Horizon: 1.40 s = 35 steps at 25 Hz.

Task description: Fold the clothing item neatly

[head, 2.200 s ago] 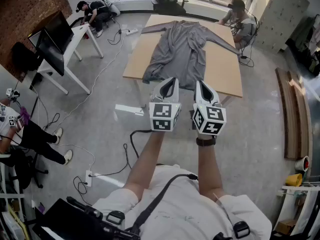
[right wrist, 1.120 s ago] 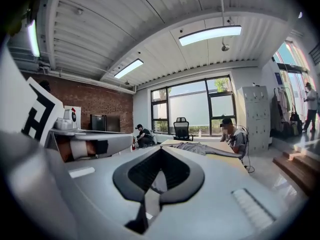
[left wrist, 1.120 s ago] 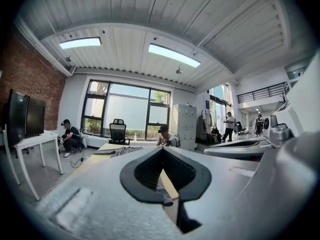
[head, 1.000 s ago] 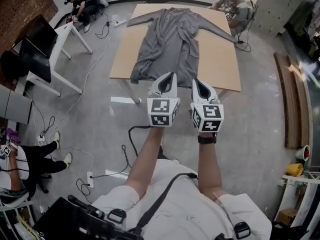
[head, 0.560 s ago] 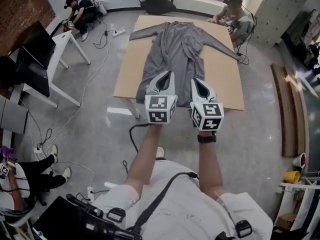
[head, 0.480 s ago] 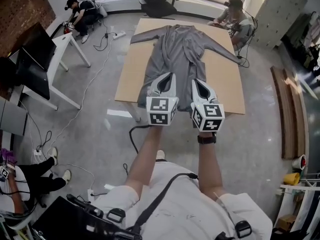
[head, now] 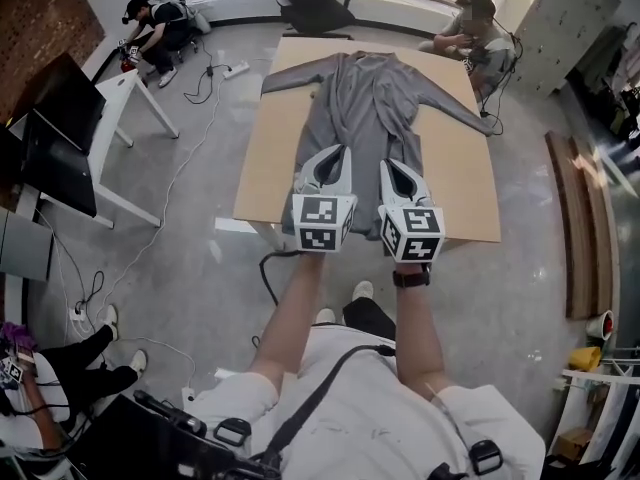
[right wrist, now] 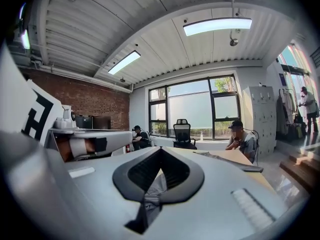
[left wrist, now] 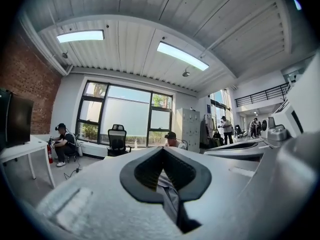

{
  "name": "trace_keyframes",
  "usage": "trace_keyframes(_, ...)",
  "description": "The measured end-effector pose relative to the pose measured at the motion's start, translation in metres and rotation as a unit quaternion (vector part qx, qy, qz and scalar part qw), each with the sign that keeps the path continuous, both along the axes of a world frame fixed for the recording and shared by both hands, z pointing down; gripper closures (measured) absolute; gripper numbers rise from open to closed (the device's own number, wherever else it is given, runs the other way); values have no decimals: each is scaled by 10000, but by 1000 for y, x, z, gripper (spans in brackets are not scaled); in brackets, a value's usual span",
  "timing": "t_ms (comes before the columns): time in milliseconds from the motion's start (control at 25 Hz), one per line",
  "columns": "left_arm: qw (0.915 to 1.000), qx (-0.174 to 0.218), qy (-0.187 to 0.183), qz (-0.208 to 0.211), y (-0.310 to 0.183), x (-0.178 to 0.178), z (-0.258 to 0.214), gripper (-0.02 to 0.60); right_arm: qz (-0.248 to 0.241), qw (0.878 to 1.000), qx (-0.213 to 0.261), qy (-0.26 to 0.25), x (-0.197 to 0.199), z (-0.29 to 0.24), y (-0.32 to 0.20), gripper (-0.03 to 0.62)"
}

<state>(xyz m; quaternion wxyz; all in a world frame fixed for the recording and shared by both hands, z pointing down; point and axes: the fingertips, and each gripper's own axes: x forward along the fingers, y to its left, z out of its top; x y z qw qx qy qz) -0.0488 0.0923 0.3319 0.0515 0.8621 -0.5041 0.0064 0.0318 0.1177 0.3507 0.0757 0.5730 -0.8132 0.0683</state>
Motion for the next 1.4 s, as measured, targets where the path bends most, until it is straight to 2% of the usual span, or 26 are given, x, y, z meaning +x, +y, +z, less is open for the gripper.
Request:
trace_keyframes(320, 9994, -188, -191, -237, -73, -1, 30, 578, -108, 9994, -267, -212, 15, 34, -84, 591)
trace_keyframes(560, 9976, -277, -379, -516, -159, -4, 37, 578, -424, 9979, -378, -309, 21, 39, -190, 591)
trace_keyframes(840, 9926, -797, -480, -783, -229, -13, 78, 577, -589, 9910, -1119, -444, 30, 96, -274, 591)
trace_keyframes(1080, 9842, -1435, -572, -869, -263, -10, 138, 577, -624, 9817, -1799, 2, 32, 178, -350, 589)
trace_keyframes(1280, 9763, -1854, -574, -960, -292, -8, 179, 577, -1010, 9733, -2052, 206, 13, 240, -426, 589)
trace_keyframes(1400, 9714, -2065, -613, -1000, -306, -4, 203, 577, -1273, 9639, -2255, 624, -2, 281, -463, 589)
